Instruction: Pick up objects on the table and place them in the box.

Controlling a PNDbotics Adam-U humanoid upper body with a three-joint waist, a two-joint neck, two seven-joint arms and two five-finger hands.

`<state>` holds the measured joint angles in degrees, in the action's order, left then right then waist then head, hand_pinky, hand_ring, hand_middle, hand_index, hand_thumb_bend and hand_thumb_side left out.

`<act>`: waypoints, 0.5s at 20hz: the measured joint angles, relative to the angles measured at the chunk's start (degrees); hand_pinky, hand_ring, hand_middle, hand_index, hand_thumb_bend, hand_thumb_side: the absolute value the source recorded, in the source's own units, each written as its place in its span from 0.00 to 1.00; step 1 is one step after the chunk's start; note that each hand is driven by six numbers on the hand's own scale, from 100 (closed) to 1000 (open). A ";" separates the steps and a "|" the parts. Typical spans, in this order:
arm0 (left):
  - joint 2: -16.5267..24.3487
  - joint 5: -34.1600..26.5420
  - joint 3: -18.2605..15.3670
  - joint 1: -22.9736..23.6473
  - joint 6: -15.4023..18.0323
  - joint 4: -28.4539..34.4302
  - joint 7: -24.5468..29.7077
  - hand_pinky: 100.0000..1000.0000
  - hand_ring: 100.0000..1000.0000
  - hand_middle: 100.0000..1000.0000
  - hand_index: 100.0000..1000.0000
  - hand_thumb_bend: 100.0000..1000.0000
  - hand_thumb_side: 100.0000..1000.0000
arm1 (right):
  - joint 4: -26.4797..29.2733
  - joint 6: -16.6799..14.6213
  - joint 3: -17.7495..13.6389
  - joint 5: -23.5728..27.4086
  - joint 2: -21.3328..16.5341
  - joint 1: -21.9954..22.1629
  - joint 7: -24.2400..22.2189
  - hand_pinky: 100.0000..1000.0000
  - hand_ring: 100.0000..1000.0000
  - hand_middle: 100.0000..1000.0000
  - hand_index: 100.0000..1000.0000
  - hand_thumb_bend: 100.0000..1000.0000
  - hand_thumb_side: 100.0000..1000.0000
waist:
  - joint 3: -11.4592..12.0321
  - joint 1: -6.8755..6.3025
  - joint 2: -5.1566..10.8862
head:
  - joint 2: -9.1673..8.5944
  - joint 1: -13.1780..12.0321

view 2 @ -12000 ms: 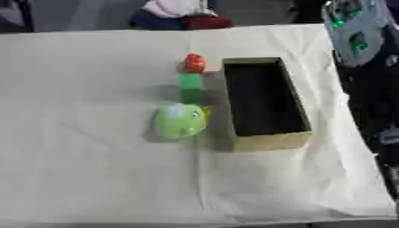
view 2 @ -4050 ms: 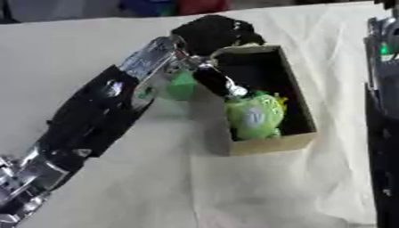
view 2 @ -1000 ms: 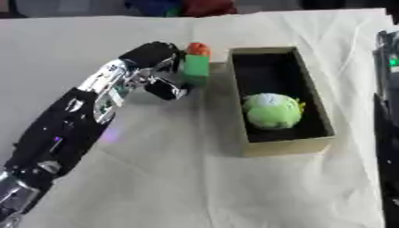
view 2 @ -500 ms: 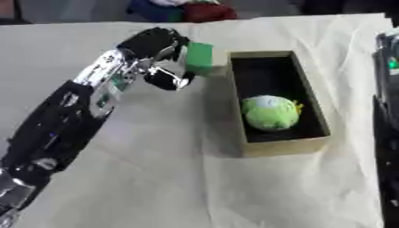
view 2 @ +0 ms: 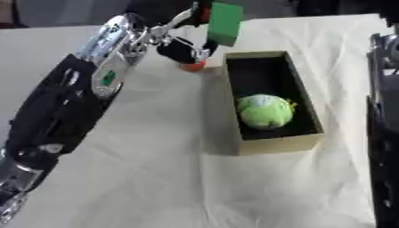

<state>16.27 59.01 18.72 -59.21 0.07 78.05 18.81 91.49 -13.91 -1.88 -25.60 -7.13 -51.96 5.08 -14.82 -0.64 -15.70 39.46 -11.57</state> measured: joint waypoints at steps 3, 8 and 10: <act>-1.82 0.04 0.24 -0.64 0.12 -1.73 0.36 0.43 0.47 0.39 0.64 0.00 0.35 | 0.40 -0.01 0.16 0.00 0.67 -0.55 -0.24 0.82 0.76 0.65 0.77 0.00 1.00 | -1.02 -0.04 -0.89 | -0.28 -0.43; -4.04 0.27 0.28 -0.85 0.01 -5.26 0.34 0.43 0.46 0.39 0.64 0.00 0.43 | 0.76 -0.06 0.16 0.07 0.95 -1.22 -0.48 0.82 0.76 0.65 0.77 0.00 1.00 | -2.29 -0.24 -1.81 | -0.77 -0.87; -4.73 0.25 0.25 -0.85 -0.03 -6.40 0.30 0.43 0.47 0.39 0.64 0.00 0.43 | 0.85 -0.05 0.15 0.18 1.19 -1.48 -0.56 0.82 0.76 0.65 0.77 0.00 1.00 | -2.69 -0.31 -2.14 | -0.89 -0.92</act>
<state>11.55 59.26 18.97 -60.07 0.03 71.65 19.11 92.34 -13.96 -1.73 -25.42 -5.95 -53.44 4.52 -17.51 -0.96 -17.84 38.57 -12.50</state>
